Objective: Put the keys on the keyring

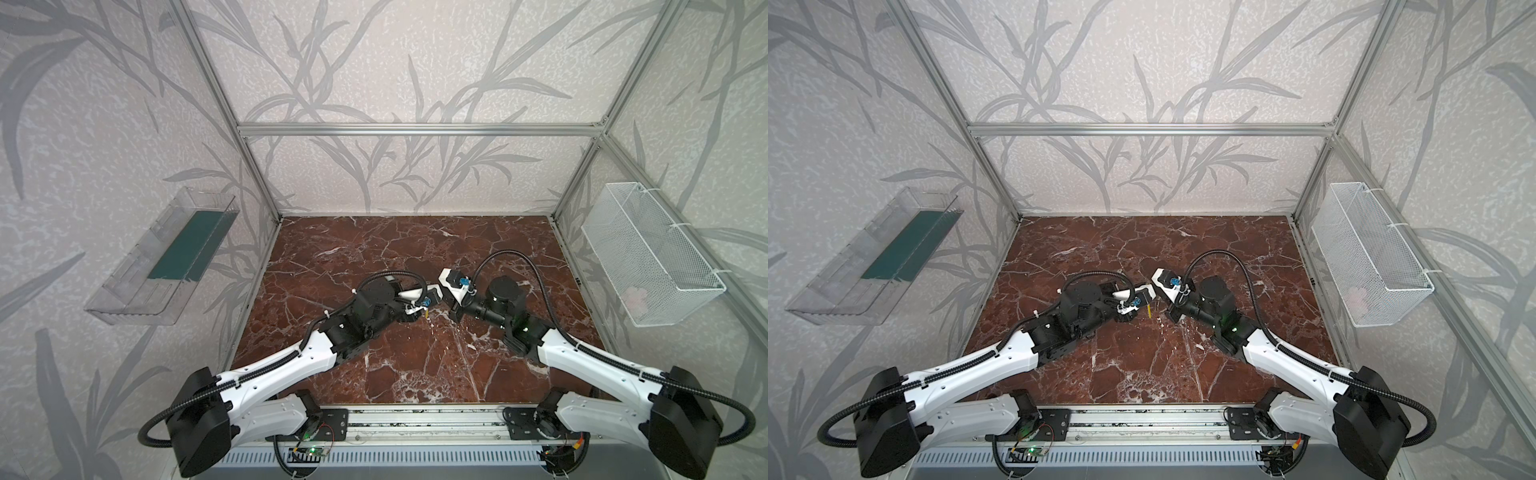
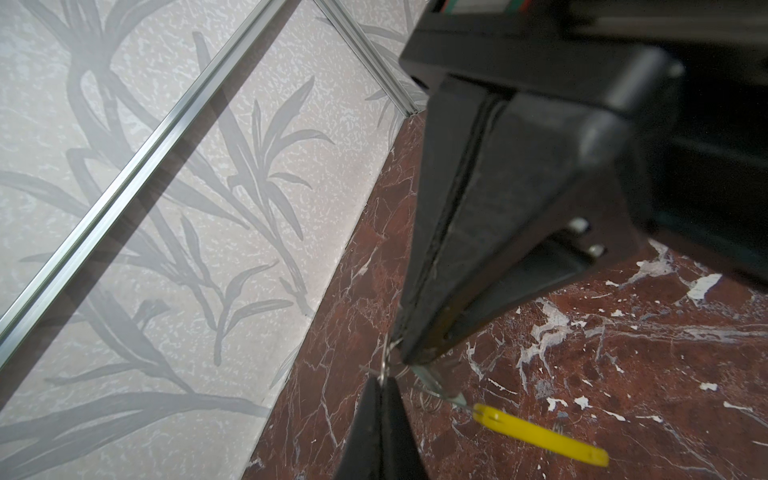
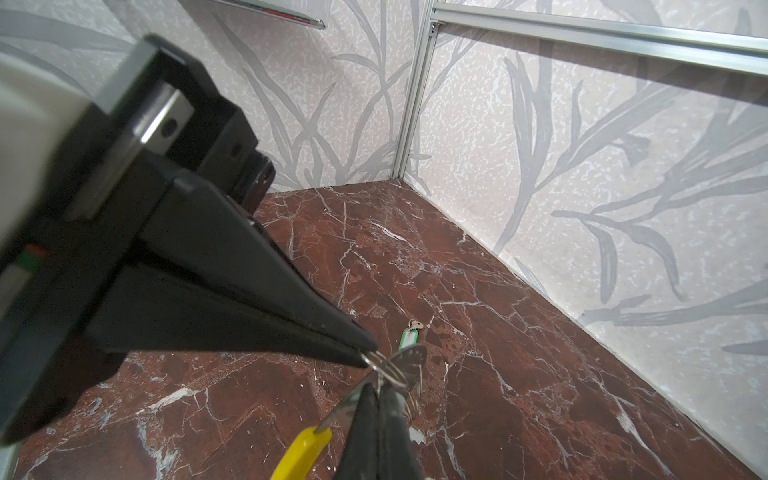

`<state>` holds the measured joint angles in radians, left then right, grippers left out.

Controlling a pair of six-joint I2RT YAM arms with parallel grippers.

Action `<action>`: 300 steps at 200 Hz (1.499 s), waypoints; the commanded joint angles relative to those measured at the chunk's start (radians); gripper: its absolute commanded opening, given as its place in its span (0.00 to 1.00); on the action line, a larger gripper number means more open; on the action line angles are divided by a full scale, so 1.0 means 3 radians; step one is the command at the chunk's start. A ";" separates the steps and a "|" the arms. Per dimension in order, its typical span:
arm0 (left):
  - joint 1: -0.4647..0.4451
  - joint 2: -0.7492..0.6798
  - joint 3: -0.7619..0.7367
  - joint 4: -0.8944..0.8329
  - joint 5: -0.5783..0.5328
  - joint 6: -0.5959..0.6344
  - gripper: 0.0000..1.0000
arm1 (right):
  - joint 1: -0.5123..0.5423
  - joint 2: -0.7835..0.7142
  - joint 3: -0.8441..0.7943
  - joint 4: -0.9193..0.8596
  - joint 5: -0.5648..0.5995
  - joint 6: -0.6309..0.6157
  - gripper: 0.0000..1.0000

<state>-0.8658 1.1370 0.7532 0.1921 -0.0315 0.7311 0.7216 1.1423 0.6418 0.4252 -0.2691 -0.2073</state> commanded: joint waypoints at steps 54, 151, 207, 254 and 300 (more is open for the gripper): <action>-0.0008 -0.0036 0.0102 -0.0010 0.0067 0.0124 0.00 | -0.0017 -0.0024 0.0016 0.0143 -0.0018 0.0096 0.00; -0.0008 -0.0041 0.0087 -0.0042 0.0155 0.0258 0.00 | -0.0195 -0.0014 -0.0019 0.0149 -0.0219 0.0348 0.00; -0.0008 -0.0058 0.0049 0.0031 0.0279 0.0294 0.00 | -0.0314 0.0027 -0.0026 0.0132 -0.0373 0.0474 0.00; -0.0008 -0.0072 0.0041 0.0056 0.0345 0.0296 0.00 | -0.0424 0.0078 -0.0036 0.0117 -0.0510 0.0584 0.00; -0.0008 -0.0057 0.0049 0.0065 0.0385 0.0284 0.00 | -0.0443 0.0153 0.0009 0.0085 -0.0584 0.0597 0.00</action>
<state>-0.8635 1.1362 0.7532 0.1959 0.0319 0.7948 0.6052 1.1687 0.6403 0.4301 -0.4561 -0.0456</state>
